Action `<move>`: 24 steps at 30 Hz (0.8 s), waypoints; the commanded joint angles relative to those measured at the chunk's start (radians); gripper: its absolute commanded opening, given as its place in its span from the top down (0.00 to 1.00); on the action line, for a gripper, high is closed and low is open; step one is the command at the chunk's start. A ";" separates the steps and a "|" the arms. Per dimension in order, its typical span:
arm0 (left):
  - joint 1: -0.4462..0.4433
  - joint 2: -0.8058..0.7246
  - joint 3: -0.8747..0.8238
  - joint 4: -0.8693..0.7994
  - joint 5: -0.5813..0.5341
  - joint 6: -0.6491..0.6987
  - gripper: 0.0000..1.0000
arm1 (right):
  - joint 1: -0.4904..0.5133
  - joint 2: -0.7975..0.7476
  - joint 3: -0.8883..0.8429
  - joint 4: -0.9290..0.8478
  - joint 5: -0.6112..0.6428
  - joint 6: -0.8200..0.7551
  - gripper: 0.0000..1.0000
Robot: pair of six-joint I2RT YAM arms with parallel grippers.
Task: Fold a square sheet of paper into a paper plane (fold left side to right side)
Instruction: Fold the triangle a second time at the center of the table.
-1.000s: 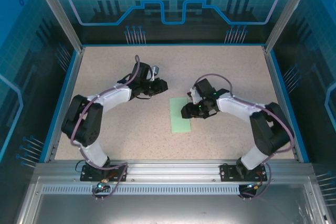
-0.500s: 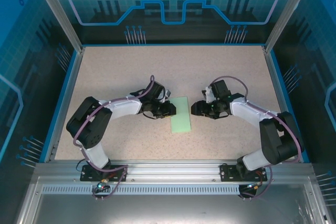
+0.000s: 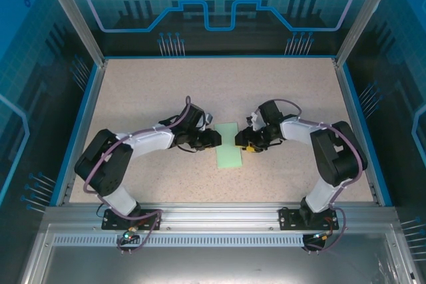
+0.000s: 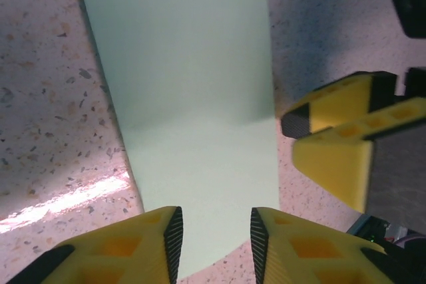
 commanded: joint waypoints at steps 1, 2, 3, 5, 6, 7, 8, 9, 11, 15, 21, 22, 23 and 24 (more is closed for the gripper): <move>-0.008 -0.061 -0.029 0.010 -0.040 0.029 0.62 | 0.016 0.044 0.048 0.026 -0.050 0.025 0.50; -0.008 -0.072 -0.034 0.010 -0.047 0.031 0.62 | 0.017 0.054 0.056 0.027 -0.048 0.027 0.50; -0.009 -0.087 -0.040 0.009 -0.056 0.036 0.61 | 0.017 0.064 0.066 0.025 -0.051 0.029 0.50; -0.015 -0.117 -0.050 0.004 -0.075 0.052 0.60 | 0.017 0.076 0.077 0.029 -0.053 0.035 0.51; -0.020 -0.135 -0.050 -0.009 -0.093 0.066 0.59 | 0.017 0.079 0.083 0.029 -0.057 0.037 0.51; -0.031 -0.152 -0.048 -0.027 -0.110 0.089 0.58 | 0.017 0.082 0.090 0.029 -0.058 0.038 0.52; -0.043 -0.166 -0.044 -0.047 -0.128 0.110 0.56 | 0.016 0.086 0.096 0.020 -0.058 0.037 0.52; -0.060 -0.181 -0.039 -0.073 -0.151 0.131 0.56 | 0.017 0.089 0.104 0.012 -0.060 0.034 0.52; -0.091 -0.205 -0.033 -0.109 -0.187 0.170 0.54 | 0.016 0.090 0.108 0.013 -0.068 0.039 0.53; -0.193 -0.241 -0.014 -0.175 -0.270 0.259 0.48 | 0.007 0.085 0.108 0.029 -0.104 0.074 0.56; -0.366 -0.186 0.051 -0.234 -0.416 0.329 0.40 | 0.002 0.070 0.141 -0.016 -0.114 0.072 0.57; -0.391 -0.159 0.070 -0.242 -0.443 0.332 0.38 | 0.000 0.072 0.146 -0.023 -0.114 0.073 0.57; -0.413 -0.133 0.089 -0.251 -0.466 0.336 0.37 | 0.000 0.073 0.149 -0.027 -0.115 0.075 0.57; -0.438 -0.102 0.112 -0.263 -0.500 0.340 0.36 | 0.000 0.075 0.152 -0.030 -0.119 0.078 0.57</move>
